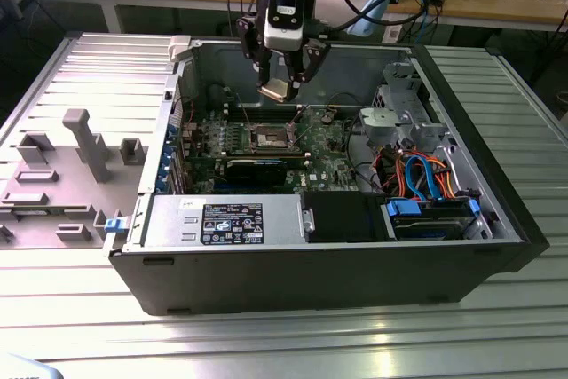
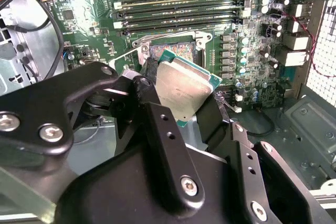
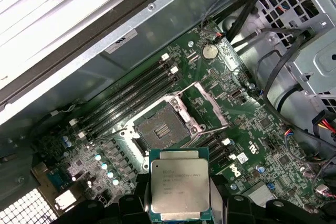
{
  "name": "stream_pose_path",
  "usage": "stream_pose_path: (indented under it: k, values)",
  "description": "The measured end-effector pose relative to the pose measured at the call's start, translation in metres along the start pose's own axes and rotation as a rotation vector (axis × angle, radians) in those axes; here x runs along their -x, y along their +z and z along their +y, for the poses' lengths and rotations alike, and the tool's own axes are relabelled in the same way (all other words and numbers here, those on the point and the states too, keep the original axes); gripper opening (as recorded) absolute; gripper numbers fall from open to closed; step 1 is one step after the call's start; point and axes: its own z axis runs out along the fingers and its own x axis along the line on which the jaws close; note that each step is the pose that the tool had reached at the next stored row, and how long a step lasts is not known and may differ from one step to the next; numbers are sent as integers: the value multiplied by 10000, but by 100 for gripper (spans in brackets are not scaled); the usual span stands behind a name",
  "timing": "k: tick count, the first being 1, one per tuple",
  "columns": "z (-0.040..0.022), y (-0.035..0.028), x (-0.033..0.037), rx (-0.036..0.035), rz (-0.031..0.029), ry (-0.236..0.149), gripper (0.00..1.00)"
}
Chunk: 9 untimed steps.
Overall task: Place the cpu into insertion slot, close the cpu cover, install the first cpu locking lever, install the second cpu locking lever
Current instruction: 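Place the cpu into insertion slot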
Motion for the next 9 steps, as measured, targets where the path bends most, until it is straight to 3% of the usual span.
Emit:
stream_pose_path:
  k: [3, 9]
  values:
    - [0, 2, 0, 127, 92, 107, 55]
    - [0, 8, 0, 167, 124, 341, 55]
